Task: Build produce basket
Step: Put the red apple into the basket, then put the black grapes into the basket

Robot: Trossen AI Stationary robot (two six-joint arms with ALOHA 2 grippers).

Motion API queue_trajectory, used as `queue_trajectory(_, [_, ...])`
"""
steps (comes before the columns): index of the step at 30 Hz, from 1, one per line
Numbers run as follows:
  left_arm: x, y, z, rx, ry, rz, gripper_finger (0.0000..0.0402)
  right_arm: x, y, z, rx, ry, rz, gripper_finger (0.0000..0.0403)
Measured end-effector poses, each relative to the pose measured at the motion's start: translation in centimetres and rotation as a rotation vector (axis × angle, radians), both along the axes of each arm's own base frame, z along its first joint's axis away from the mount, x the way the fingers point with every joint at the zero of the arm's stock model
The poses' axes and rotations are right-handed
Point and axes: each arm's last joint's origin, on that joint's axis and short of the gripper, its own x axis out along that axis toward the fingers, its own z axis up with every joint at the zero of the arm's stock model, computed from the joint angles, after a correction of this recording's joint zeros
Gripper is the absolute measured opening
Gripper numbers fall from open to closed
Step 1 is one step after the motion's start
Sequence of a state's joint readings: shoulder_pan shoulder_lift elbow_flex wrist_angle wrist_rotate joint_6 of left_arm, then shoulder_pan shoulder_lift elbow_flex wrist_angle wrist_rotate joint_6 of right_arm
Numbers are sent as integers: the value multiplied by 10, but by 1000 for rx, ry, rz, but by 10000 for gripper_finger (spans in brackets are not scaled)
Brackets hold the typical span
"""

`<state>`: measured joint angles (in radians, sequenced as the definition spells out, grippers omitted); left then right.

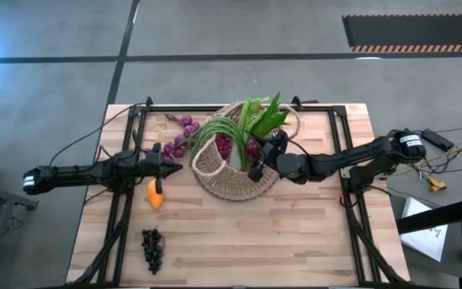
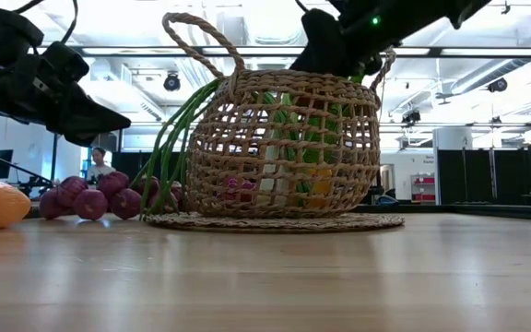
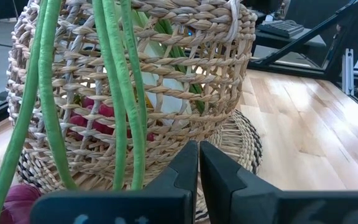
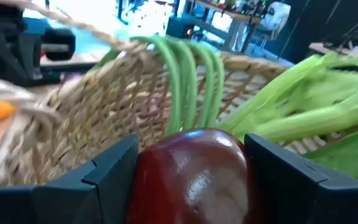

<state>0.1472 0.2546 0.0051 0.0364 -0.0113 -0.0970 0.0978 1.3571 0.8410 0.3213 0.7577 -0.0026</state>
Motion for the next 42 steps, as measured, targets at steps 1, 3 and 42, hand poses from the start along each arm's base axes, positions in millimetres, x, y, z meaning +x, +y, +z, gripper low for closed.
queue_trajectory(1, [0, 0, 0, 0, -1, 0, 0, 1, 0, -2, 5, 5, -1, 268])
queue_trajectory(3, [0, 0, 0, 0, -1, 0, 0, 3, 0, -6, 9, 13, -4, 273])
queue_trajectory(42, [0, 0, 0, 0, 0, 0, 0, -28, 26, 45, 159, -183, 278, 368])
